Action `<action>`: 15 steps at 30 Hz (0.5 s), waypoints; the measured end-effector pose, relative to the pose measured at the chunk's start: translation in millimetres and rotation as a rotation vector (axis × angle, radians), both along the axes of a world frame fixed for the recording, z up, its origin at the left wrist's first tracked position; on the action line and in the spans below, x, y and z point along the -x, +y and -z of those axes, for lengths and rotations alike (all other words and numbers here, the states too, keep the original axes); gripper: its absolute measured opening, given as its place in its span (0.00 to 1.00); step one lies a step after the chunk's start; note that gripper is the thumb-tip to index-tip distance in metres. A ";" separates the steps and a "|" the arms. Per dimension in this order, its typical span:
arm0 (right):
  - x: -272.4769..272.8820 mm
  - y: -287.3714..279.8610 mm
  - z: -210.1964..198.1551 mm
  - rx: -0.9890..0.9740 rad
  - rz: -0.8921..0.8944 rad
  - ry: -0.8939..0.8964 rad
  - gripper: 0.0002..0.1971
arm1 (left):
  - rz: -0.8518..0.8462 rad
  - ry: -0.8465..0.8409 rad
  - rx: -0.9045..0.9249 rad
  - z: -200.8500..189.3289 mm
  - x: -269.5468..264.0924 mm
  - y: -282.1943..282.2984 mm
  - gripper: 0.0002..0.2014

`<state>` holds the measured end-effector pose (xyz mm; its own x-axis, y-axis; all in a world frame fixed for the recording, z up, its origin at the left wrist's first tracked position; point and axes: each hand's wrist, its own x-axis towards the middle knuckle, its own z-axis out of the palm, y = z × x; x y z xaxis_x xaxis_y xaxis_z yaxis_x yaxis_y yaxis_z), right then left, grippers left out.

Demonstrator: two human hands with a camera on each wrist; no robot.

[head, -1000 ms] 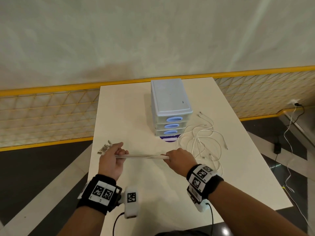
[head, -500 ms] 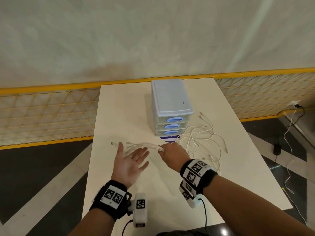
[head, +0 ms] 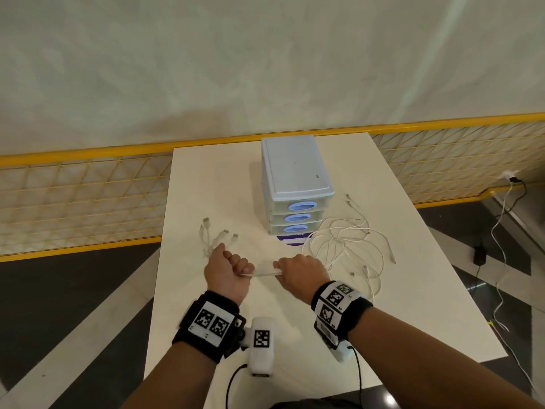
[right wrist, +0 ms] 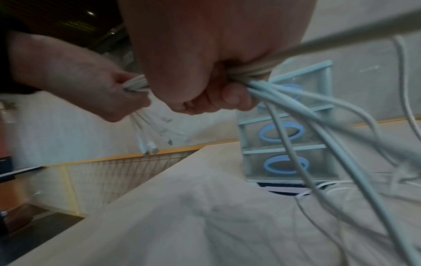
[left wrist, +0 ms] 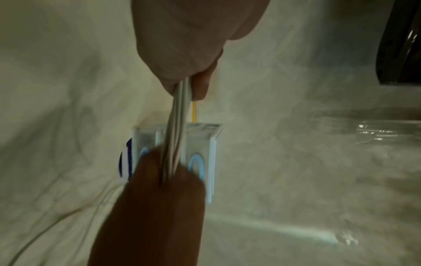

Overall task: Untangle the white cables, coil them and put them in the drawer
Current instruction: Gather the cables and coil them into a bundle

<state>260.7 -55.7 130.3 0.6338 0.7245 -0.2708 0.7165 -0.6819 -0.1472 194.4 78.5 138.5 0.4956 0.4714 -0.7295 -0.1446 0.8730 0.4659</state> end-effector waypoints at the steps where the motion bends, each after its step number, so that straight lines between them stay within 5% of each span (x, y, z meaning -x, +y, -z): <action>1: -6.0 -4.1 -0.8 0.002 0.021 -0.005 0.16 | 0.001 -0.001 -0.015 -0.9 0.2 8.0 0.21; 10: -31.2 -31.5 -2.9 0.059 0.119 -0.041 0.23 | -0.019 -0.100 -0.084 5.5 15.7 48.0 0.21; 15: -35.0 -27.4 -23.1 -0.036 0.161 -0.008 0.18 | 0.239 -0.203 -0.258 -3.6 18.0 47.5 0.21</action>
<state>295.7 -83.1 153.4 0.7447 0.6223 -0.2411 0.5993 -0.7826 -0.1687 176.4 126.0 142.2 0.7352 0.4801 -0.4785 -0.0629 0.7512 0.6571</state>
